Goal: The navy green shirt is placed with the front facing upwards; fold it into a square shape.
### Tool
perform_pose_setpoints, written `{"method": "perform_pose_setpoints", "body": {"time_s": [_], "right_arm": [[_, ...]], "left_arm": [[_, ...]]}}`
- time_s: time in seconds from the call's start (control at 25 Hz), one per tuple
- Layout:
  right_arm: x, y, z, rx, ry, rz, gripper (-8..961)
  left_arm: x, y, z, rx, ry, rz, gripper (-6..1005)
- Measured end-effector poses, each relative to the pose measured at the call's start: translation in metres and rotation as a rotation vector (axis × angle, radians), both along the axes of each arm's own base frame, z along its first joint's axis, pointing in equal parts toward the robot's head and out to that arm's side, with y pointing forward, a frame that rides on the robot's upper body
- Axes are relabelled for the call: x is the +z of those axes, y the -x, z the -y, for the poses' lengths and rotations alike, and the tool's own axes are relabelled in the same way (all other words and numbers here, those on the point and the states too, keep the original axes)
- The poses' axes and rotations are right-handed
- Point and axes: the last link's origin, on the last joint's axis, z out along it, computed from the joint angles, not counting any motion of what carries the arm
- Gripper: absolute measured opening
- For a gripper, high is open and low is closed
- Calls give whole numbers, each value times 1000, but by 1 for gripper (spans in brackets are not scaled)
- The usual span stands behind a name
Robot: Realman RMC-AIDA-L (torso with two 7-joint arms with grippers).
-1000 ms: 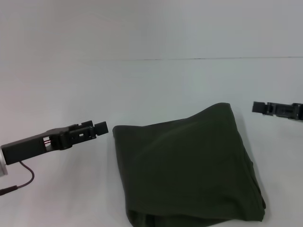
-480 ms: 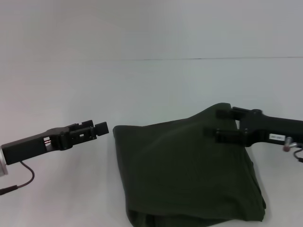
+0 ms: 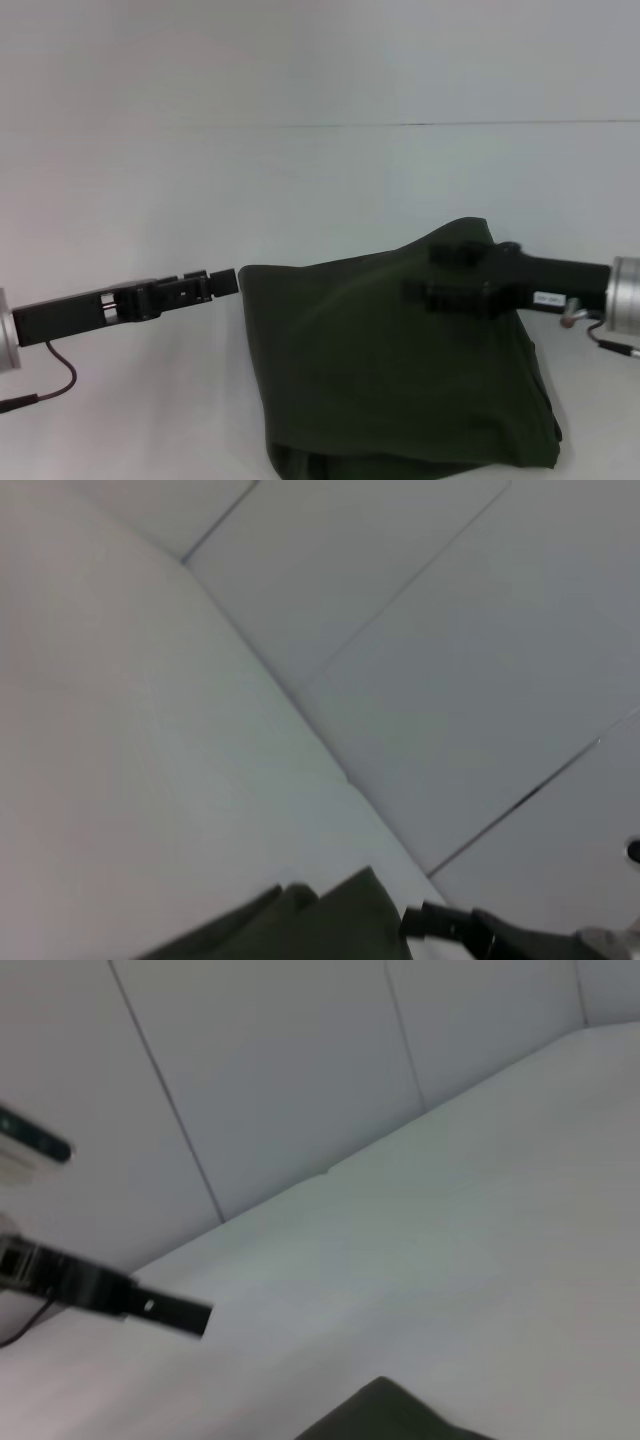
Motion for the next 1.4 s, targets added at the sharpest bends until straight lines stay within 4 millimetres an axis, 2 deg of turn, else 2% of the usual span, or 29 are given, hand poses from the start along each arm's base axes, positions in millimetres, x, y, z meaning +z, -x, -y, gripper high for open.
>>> {"method": "perform_pose_setpoints", "body": {"time_s": [0.2, 0.52, 1.0, 1.4], "right_arm": [[24, -7, 0, -52, -18, -20, 886], [48, -22, 14, -88, -87, -95, 886], [57, -31, 23, -112, -112, -123, 885], [57, -31, 23, -107, -113, -120, 885]], "left_arm": [[-4, -2, -14, 94, 124, -66, 952], [-34, -13, -39, 197, 211, -203, 953], [-56, -25, -55, 202, 214, -283, 953], [-50, -21, -58, 236, 201, -287, 952]]}}
